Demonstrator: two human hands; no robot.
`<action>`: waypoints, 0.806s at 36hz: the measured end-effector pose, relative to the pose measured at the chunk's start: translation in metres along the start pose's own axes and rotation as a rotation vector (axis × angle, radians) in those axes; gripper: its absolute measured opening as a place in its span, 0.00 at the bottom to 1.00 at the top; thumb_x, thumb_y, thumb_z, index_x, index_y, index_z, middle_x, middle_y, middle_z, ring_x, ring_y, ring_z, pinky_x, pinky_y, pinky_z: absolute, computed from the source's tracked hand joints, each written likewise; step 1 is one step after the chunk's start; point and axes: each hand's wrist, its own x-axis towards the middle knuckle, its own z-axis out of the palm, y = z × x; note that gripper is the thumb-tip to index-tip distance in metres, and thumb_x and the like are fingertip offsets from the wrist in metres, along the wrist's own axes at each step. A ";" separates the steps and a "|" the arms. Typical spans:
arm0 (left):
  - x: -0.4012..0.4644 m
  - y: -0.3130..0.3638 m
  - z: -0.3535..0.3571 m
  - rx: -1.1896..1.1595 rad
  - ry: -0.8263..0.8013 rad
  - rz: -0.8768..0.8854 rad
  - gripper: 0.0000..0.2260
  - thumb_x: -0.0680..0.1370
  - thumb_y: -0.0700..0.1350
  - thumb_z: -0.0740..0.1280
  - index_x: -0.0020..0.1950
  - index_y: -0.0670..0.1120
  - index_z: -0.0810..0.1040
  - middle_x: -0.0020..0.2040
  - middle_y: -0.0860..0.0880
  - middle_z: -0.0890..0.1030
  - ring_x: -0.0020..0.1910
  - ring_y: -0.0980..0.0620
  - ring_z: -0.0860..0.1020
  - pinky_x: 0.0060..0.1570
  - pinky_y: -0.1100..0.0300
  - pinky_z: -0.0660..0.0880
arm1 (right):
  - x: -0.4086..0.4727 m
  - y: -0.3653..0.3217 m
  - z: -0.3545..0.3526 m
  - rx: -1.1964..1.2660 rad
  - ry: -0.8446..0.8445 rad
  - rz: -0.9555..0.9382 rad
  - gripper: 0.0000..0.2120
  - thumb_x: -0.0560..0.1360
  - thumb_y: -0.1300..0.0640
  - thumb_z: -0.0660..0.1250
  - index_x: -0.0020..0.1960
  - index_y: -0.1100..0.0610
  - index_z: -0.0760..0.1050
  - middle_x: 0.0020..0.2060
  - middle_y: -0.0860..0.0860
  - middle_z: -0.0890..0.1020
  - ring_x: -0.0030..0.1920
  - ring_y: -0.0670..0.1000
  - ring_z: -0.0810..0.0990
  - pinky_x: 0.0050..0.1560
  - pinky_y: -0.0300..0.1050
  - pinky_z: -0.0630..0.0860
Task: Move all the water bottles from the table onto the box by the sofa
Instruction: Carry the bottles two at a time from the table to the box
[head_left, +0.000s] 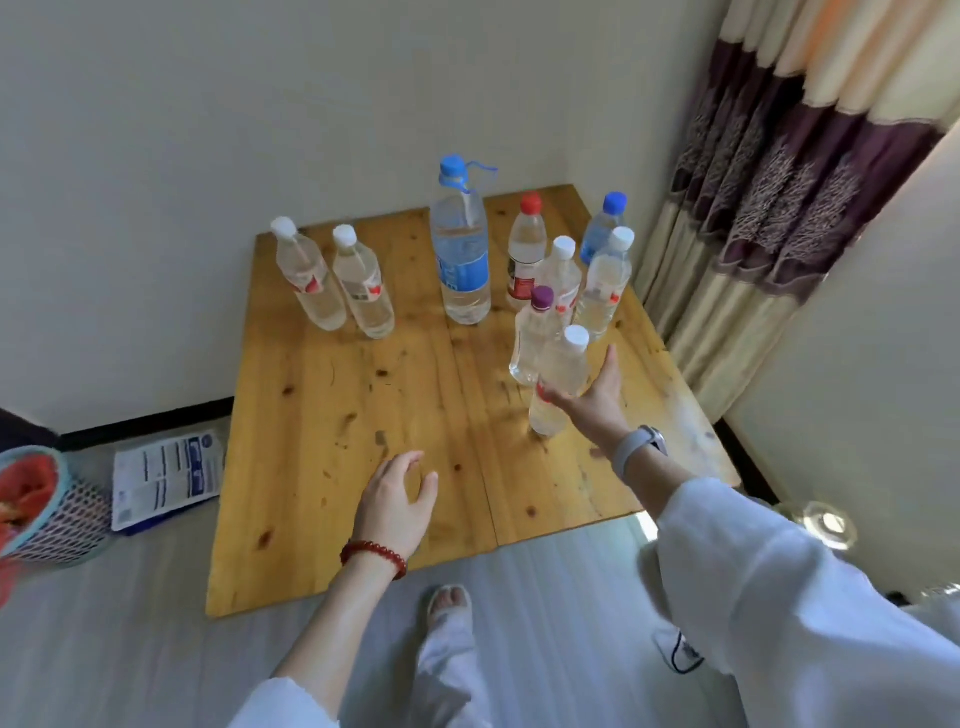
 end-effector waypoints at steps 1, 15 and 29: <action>0.016 -0.006 -0.003 -0.001 -0.002 0.002 0.14 0.77 0.46 0.63 0.61 0.46 0.73 0.60 0.47 0.75 0.59 0.51 0.73 0.56 0.63 0.66 | 0.013 -0.002 0.004 -0.001 0.003 0.013 0.51 0.65 0.51 0.76 0.74 0.54 0.44 0.74 0.56 0.55 0.73 0.57 0.56 0.71 0.57 0.60; 0.263 -0.035 -0.065 -0.206 0.120 -0.035 0.31 0.73 0.47 0.68 0.71 0.43 0.57 0.70 0.41 0.63 0.69 0.44 0.62 0.68 0.49 0.63 | 0.035 -0.069 0.108 -0.228 -0.112 -0.130 0.27 0.65 0.45 0.72 0.55 0.53 0.63 0.48 0.52 0.76 0.48 0.53 0.76 0.48 0.49 0.76; 0.354 -0.035 -0.042 -0.194 0.134 -0.010 0.29 0.65 0.45 0.75 0.61 0.42 0.66 0.58 0.40 0.73 0.55 0.42 0.74 0.48 0.58 0.69 | 0.065 -0.094 0.138 -0.183 -0.087 -0.089 0.25 0.66 0.41 0.70 0.54 0.49 0.61 0.48 0.45 0.74 0.48 0.47 0.75 0.45 0.39 0.72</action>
